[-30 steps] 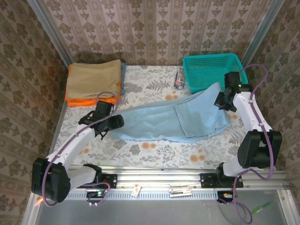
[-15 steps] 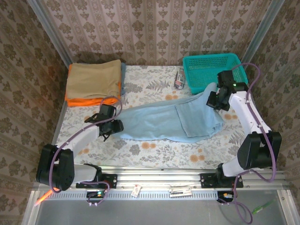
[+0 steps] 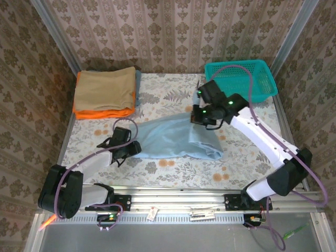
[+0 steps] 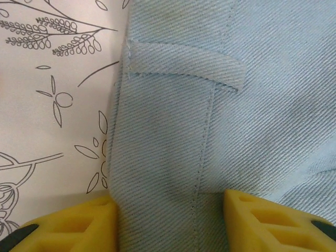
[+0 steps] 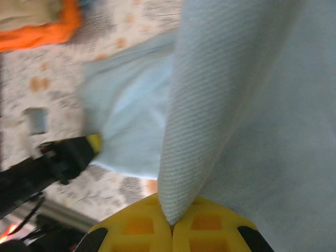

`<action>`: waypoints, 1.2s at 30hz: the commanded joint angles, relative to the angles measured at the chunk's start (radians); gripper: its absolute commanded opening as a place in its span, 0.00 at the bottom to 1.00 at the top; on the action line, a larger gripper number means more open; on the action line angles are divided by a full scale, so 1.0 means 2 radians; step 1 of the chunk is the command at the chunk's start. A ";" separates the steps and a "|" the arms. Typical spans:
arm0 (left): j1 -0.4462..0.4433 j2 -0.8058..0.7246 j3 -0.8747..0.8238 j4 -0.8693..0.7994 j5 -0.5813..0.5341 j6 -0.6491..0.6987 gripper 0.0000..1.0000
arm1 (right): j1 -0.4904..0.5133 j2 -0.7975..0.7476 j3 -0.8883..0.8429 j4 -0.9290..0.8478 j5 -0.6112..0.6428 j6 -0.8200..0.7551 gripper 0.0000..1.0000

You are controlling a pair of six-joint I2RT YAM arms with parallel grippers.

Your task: Fold and stack the trousers

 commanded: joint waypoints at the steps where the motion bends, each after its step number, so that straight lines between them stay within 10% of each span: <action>1: -0.007 -0.002 -0.017 -0.046 0.025 -0.017 0.54 | 0.046 0.067 0.054 0.041 -0.008 0.041 0.00; 6: 0.003 -0.052 -0.017 -0.042 0.070 -0.006 0.72 | 0.099 0.154 0.127 0.066 -0.003 0.063 0.00; 23: 0.032 -0.020 -0.027 0.001 0.124 0.003 0.66 | 0.158 0.303 0.271 0.071 -0.043 0.061 0.00; 28: 0.057 -0.101 0.001 -0.111 0.078 -0.007 0.97 | 0.159 0.325 0.261 0.074 -0.059 0.057 0.00; 36: 0.154 -0.252 0.050 -0.295 0.020 -0.039 1.00 | 0.160 0.346 0.252 0.097 -0.070 0.064 0.00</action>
